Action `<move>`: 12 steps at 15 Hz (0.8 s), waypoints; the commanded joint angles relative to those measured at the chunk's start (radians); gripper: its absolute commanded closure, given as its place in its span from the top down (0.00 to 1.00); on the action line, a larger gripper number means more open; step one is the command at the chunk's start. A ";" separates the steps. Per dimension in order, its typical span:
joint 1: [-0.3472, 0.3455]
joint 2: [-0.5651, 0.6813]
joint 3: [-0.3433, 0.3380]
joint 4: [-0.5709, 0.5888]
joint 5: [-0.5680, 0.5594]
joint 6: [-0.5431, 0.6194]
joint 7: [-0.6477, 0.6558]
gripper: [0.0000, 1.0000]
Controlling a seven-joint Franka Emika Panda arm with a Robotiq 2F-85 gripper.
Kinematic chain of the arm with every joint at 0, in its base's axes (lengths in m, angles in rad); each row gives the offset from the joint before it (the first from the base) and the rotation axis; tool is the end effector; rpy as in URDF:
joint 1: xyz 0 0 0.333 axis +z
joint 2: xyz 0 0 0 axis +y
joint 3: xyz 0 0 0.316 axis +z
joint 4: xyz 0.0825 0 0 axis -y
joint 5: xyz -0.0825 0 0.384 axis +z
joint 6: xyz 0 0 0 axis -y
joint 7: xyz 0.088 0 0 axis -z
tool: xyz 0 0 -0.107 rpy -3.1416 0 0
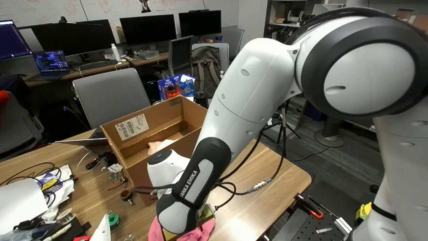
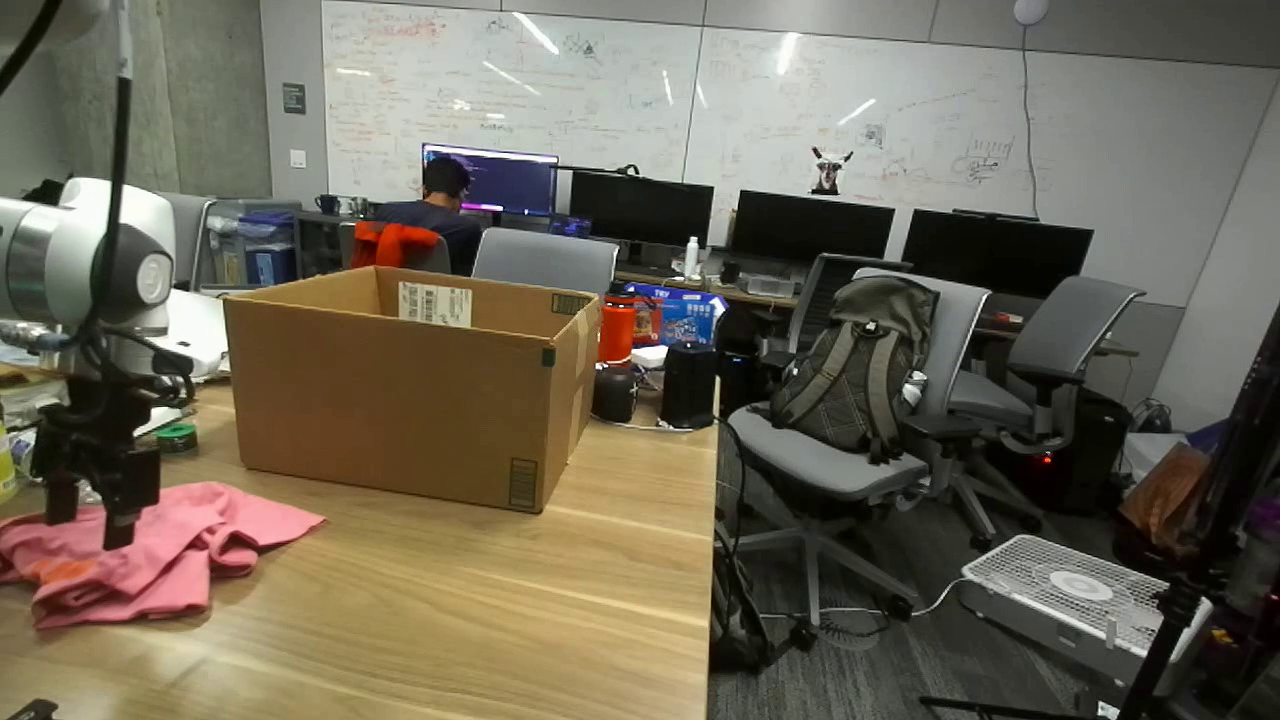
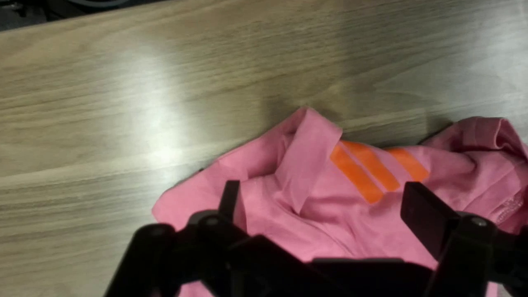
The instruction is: Put the peach shirt, the green and yellow towels and the pink shirt in the box respectively
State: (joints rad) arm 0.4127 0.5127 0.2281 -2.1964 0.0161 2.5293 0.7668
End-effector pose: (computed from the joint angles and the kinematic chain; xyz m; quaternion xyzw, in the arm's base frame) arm 0.4234 0.3235 0.1399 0.9915 -0.0790 -0.1030 0.0079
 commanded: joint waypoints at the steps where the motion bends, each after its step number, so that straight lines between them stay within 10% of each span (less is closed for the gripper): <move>1: -0.010 0.032 0.002 0.032 0.057 0.030 -0.068 1.00; 12: 0.007 0.079 -0.035 0.031 0.072 0.053 -0.128 1.00</move>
State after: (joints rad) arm 0.4080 0.5785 0.2117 -2.1663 0.0729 2.5594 0.6694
